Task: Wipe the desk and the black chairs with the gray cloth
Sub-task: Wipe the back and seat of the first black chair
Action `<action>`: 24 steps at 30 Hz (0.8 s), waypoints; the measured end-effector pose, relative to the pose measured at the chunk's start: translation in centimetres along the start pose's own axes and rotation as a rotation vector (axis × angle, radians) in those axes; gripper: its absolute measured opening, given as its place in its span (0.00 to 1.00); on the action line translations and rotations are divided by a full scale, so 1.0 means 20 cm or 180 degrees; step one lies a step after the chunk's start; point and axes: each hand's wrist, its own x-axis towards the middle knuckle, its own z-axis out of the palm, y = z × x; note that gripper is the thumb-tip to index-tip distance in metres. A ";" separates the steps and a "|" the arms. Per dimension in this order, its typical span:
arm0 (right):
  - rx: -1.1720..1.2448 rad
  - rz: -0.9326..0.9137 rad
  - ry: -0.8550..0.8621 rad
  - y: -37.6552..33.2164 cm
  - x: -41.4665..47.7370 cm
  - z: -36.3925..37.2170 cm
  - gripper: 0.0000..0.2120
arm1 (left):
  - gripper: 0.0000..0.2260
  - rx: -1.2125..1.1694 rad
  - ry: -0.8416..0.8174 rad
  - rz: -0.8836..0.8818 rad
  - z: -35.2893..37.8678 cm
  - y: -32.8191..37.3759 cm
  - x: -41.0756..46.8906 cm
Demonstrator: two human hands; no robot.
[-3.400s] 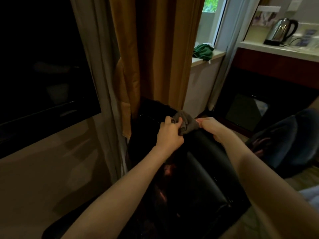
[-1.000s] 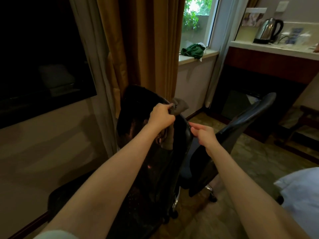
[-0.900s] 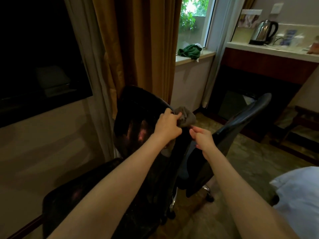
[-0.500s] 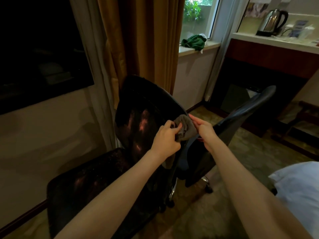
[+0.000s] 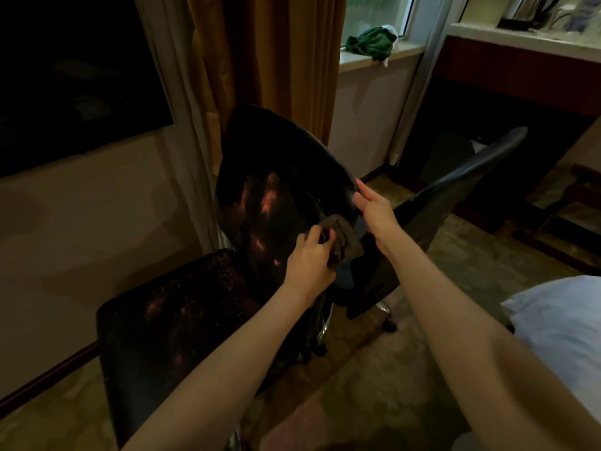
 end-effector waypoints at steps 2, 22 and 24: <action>-0.0196 -0.0116 0.0049 0.02 0.00 0.00 0.22 | 0.25 0.0008 0.0056 -0.0031 0.01 0.02 0.00; -0.0915 -0.0218 0.0540 0.28 0.08 0.18 0.18 | 0.20 0.0879 -0.1168 -0.0415 0.33 -0.24 -0.07; -0.0923 -0.0217 0.0624 0.27 0.10 0.19 0.18 | 0.20 0.0739 -0.1390 -0.0567 0.35 -0.30 -0.11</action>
